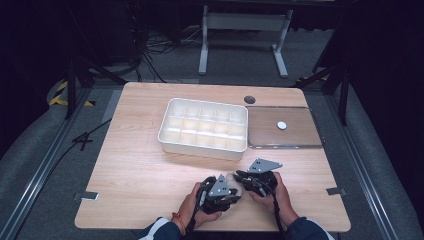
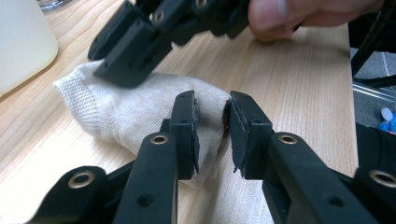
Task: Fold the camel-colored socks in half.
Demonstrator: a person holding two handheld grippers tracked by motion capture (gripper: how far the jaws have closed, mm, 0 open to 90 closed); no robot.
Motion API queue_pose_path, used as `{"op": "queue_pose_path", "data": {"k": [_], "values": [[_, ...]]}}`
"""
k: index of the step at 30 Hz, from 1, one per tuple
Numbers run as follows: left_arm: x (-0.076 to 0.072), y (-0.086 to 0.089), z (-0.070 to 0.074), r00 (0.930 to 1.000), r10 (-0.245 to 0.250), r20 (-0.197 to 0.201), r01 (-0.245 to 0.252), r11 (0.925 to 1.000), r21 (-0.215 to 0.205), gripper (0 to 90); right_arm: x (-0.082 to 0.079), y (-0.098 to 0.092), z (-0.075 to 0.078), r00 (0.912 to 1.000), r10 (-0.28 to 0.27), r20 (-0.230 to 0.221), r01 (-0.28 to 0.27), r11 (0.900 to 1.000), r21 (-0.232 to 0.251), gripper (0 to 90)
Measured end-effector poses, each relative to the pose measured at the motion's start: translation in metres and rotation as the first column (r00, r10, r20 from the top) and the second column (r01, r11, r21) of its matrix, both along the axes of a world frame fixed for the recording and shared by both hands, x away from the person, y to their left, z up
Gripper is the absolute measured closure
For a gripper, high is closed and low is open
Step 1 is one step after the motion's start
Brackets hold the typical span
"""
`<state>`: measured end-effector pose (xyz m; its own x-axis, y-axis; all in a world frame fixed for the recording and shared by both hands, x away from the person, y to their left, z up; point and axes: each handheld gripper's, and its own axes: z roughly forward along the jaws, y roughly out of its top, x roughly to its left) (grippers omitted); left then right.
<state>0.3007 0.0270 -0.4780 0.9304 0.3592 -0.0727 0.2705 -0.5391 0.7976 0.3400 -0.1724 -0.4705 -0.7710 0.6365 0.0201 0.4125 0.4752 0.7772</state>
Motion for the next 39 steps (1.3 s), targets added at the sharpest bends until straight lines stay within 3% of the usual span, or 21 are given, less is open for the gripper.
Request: {"op": "queue_pose_path", "data": {"k": [7,14,16,17,19,21,24,27,29,32,36,38,39], "values": [[0.000,-0.001,-0.001,0.9998,-0.005,0.018,0.005,1.0000,0.006,73.8,0.006,-0.014,-0.001,0.9970,-0.076,-0.017,0.075,0.997,-0.031,79.2],[0.000,0.000,-0.001,1.0000,0.000,0.007,0.000,1.0000,0.006,73.8,0.008,-0.030,0.010,0.9939,-0.110,0.000,0.110,0.993,0.034,74.8],[0.000,-0.001,-0.001,1.0000,-0.001,0.008,0.001,1.0000,0.006,73.9,0.006,-0.032,0.016,0.9971,-0.075,0.011,0.073,0.993,0.097,72.8],[0.000,-0.001,-0.001,1.0000,-0.001,0.008,0.001,1.0000,0.006,74.1,0.006,-0.032,0.016,0.9971,-0.075,0.011,0.073,0.993,0.097,72.8],[0.001,0.000,-0.001,0.9999,-0.007,0.008,0.006,0.9999,0.009,74.5,0.002,-0.022,0.022,0.9995,-0.003,0.030,-0.001,0.990,0.144,72.3],[0.000,0.000,-0.001,1.0000,-0.002,-0.002,0.002,1.0000,0.006,74.7,0.002,-0.017,0.023,0.9992,0.023,0.032,-0.028,0.989,0.146,72.5],[0.000,0.000,-0.001,1.0000,-0.001,-0.002,0.001,1.0000,0.004,75.8,0.005,0.003,0.022,0.9946,0.102,0.018,-0.103,0.987,0.125,72.1],[0.000,0.000,-0.002,0.9999,0.004,-0.011,-0.004,0.9999,-0.011,76.4,0.014,0.013,0.012,0.9920,0.126,-0.013,-0.124,0.987,0.097,73.6],[0.000,0.001,-0.001,1.0000,0.000,-0.007,0.000,1.0000,-0.001,76.5,0.020,0.017,0.005,0.9924,0.115,-0.044,-0.112,0.992,0.059,75.1],[-0.001,0.000,-0.002,1.0000,-0.004,0.003,0.004,1.0000,0.003,76.5,0.024,0.018,0.000,0.9926,0.101,-0.067,-0.098,0.994,0.044,80.9],[-0.002,0.000,-0.001,0.9996,-0.028,0.010,0.028,0.9994,0.019,77.6,0.023,0.018,-0.008,0.9963,0.055,-0.066,-0.055,0.998,0.003,87.6],[-0.002,-0.002,-0.002,0.9989,-0.033,0.034,0.032,0.9994,0.015,77.8,0.023,0.018,-0.010,0.9971,0.050,-0.057,-0.050,0.999,-0.004,87.7],[-0.002,-0.001,-0.001,0.9991,-0.032,0.028,0.032,0.9994,0.013,77.7,0.023,0.018,-0.010,0.9973,0.052,-0.052,-0.052,0.999,-0.012,87.2]]}}
